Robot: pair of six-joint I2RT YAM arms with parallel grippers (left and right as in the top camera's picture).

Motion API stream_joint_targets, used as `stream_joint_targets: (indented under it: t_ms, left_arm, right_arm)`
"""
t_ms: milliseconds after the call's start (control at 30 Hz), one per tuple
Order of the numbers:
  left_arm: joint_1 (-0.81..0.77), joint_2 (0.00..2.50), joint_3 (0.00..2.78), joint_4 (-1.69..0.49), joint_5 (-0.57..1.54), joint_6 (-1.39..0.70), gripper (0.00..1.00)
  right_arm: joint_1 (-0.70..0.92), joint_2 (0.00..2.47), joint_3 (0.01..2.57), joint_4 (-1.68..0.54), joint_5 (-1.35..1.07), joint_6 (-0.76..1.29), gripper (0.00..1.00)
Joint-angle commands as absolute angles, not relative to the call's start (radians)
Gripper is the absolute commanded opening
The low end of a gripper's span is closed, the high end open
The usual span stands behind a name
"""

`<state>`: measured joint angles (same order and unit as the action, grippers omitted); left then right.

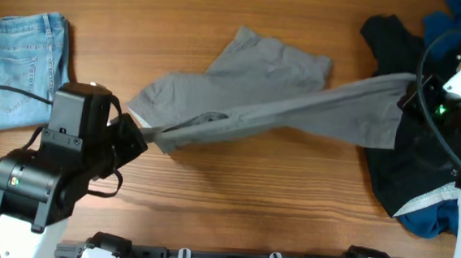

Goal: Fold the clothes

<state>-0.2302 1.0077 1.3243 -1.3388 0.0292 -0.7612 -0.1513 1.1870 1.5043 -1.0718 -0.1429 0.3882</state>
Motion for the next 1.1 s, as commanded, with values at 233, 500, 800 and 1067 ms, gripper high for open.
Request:
stream_joint_targets:
  t_ms: [233, 500, 800, 1067]
  left_arm:
    - [-0.193, 1.275, 1.263, -1.334, -0.194, -1.034, 0.04]
    - [-0.165, 1.569, 1.263, -1.245, -0.301, -1.142, 0.04]
    - [-0.056, 1.769, 1.263, -1.08, -0.303, -1.142, 0.04]
    - [-0.043, 1.786, 1.263, -0.96, -0.305, -1.142, 0.07]
  right_arm:
    - [-0.12, 1.535, 1.53, -0.843, -0.253, 0.203, 0.04]
    - [0.022, 1.715, 1.53, -0.571, -0.236, 0.184, 0.04]
    - [0.111, 1.893, 1.53, -0.352, -0.233, 0.184, 0.04]
    - [0.14, 1.974, 1.53, -0.139, -0.242, 0.189, 0.05]
